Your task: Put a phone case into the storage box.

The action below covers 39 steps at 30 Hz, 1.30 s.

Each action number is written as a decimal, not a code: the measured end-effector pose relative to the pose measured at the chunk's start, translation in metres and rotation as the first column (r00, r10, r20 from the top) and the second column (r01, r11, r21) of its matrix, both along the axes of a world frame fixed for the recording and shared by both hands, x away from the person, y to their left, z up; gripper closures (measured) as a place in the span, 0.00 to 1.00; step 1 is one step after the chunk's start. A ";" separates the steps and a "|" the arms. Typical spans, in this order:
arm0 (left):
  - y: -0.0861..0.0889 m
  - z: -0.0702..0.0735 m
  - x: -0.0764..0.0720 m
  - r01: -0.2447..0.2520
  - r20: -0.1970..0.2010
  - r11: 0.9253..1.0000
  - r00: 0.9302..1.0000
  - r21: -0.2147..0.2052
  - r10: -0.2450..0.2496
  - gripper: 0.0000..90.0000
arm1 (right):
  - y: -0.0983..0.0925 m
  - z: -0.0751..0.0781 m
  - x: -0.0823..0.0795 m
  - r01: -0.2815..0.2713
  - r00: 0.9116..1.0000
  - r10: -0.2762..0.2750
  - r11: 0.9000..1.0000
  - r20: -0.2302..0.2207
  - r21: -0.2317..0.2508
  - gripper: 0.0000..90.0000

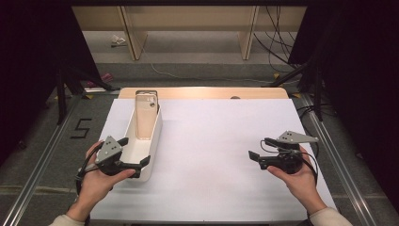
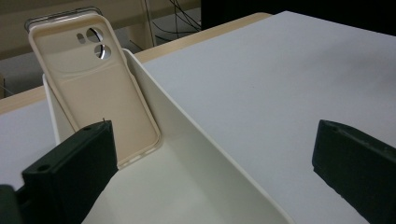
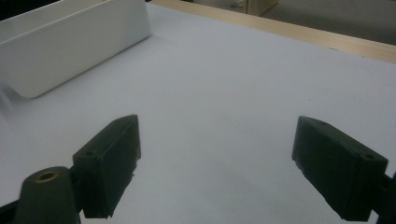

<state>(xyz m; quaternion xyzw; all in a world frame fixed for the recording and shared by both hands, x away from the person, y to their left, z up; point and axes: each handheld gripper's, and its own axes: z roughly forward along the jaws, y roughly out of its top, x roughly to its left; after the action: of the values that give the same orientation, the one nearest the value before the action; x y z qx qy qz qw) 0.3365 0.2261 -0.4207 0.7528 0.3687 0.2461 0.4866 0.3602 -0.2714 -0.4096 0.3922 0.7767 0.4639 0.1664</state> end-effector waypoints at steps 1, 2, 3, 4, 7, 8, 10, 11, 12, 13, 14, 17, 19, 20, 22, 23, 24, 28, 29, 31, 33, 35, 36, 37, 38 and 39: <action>0.000 -0.001 0.000 0.002 -0.002 1.000 1.000 -0.001 -0.002 0.00 | 0.000 0.000 0.000 0.001 1.000 -0.001 1.000 0.001 0.000 0.18; 0.000 -0.002 -0.001 0.001 -0.005 1.000 1.000 -0.002 -0.001 0.00 | 0.000 0.000 0.000 0.001 1.000 -0.001 1.000 0.002 -0.002 0.18; 0.000 -0.003 -0.001 0.003 -0.005 1.000 1.000 -0.001 -0.003 0.00 | -0.001 0.000 0.000 0.001 1.000 -0.001 1.000 0.003 -0.003 0.18; 0.000 -0.004 -0.001 0.004 -0.004 1.000 1.000 0.000 -0.004 0.00 | -0.001 0.000 0.000 0.002 1.000 -0.002 1.000 0.004 -0.005 0.18; 0.001 -0.005 -0.003 0.005 -0.006 1.000 1.000 -0.003 -0.005 0.00 | -0.002 0.000 0.000 0.004 1.000 -0.004 1.000 0.003 -0.008 0.18; 0.001 -0.005 -0.003 0.006 -0.007 1.000 1.000 -0.003 -0.006 0.00 | -0.003 0.000 -0.001 0.005 1.000 -0.005 1.000 0.002 -0.007 0.18; 0.002 -0.006 -0.004 0.006 -0.009 1.000 1.000 -0.003 -0.006 0.00 | -0.004 0.000 -0.001 0.009 1.000 -0.009 1.000 0.004 -0.008 0.18; 0.003 -0.007 -0.005 0.004 -0.009 1.000 1.000 -0.003 -0.004 0.00 | -0.005 0.000 -0.001 0.010 1.000 -0.009 1.000 0.002 -0.008 0.18; 0.003 -0.008 -0.005 0.005 -0.010 1.000 1.000 -0.004 -0.005 0.00 | -0.005 0.000 -0.001 0.010 1.000 -0.010 1.000 0.001 -0.007 0.18; 0.003 -0.008 -0.006 0.006 -0.012 1.000 1.000 -0.002 -0.006 0.00 | -0.005 0.000 -0.001 0.010 1.000 -0.010 1.000 0.002 -0.009 0.18; 0.003 -0.009 -0.007 0.005 -0.011 1.000 1.000 -0.003 -0.005 0.00 | -0.005 0.000 -0.001 0.010 1.000 -0.010 1.000 0.002 -0.010 0.18; 0.002 -0.009 -0.009 0.011 -0.006 1.000 1.000 -0.001 -0.011 0.00 | -0.006 0.000 -0.001 0.010 1.000 -0.010 1.000 0.001 -0.012 0.18; 0.002 -0.009 -0.010 0.012 -0.003 1.000 1.000 -0.002 -0.012 0.00 | -0.006 0.000 -0.001 0.011 1.000 -0.011 1.000 0.002 -0.011 0.18; 0.002 -0.009 -0.010 0.012 -0.003 1.000 1.000 -0.002 -0.012 0.00 | -0.006 0.000 -0.001 0.011 1.000 -0.011 1.000 0.002 -0.011 0.18; 0.001 -0.009 -0.011 0.013 -0.001 1.000 1.000 -0.001 -0.013 0.00 | -0.006 0.000 -0.001 0.010 1.000 -0.010 1.000 0.003 -0.013 0.18; 0.001 -0.009 -0.011 0.016 0.001 1.000 1.000 0.002 -0.016 0.00 | -0.006 0.000 -0.001 0.011 1.000 -0.011 1.000 0.003 -0.013 0.18; 0.001 -0.009 -0.011 0.016 0.002 1.000 1.000 0.004 -0.016 0.00 | -0.006 0.000 -0.001 0.010 1.000 -0.010 1.000 0.002 -0.013 0.18; 0.001 -0.010 -0.012 0.019 0.003 1.000 1.000 0.007 -0.019 0.00 | -0.006 0.000 -0.001 0.011 1.000 -0.011 1.000 0.004 -0.015 0.18; 0.001 -0.010 -0.012 0.020 0.003 1.000 1.000 0.007 -0.020 0.00 | -0.006 0.000 -0.001 0.011 1.000 -0.011 1.000 0.003 -0.015 0.18; 0.001 -0.011 -0.013 0.018 0.002 1.000 1.000 0.003 -0.018 0.00 | -0.006 0.000 -0.001 0.009 1.000 -0.009 1.000 0.003 -0.017 0.18; 0.002 -0.011 -0.013 0.020 0.004 1.000 1.000 0.006 -0.020 0.00 | -0.006 0.000 -0.001 0.009 1.000 -0.009 1.000 0.003 -0.017 0.18; 0.002 -0.011 -0.014 0.019 0.003 1.000 1.000 0.004 -0.019 0.00 | -0.006 -0.001 -0.001 0.008 1.000 -0.008 1.000 0.003 -0.017 0.18; 0.002 -0.012 -0.015 0.019 0.004 1.000 1.000 0.004 -0.020 0.00 | -0.006 -0.001 -0.001 0.009 1.000 -0.009 1.000 0.004 -0.016 0.18; 0.002 -0.012 -0.015 0.020 0.003 1.000 1.000 0.004 -0.020 0.00 | -0.006 -0.001 -0.001 0.009 1.000 -0.009 1.000 0.000 -0.016 0.18; 0.002 -0.012 -0.016 0.019 0.004 1.000 1.000 0.005 -0.019 0.00 | -0.006 -0.001 -0.001 0.009 1.000 -0.009 1.000 0.000 -0.016 0.18; 0.002 -0.012 -0.016 0.022 0.006 1.000 1.000 0.007 -0.022 0.00 | -0.006 -0.001 -0.002 0.008 1.000 -0.008 1.000 0.001 -0.016 0.18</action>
<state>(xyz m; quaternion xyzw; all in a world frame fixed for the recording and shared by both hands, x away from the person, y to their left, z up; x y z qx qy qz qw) 0.3206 0.2278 -0.4323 0.7578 0.3582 0.2444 0.4876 0.3586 -0.2771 -0.4107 0.3938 0.7786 0.4572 0.1720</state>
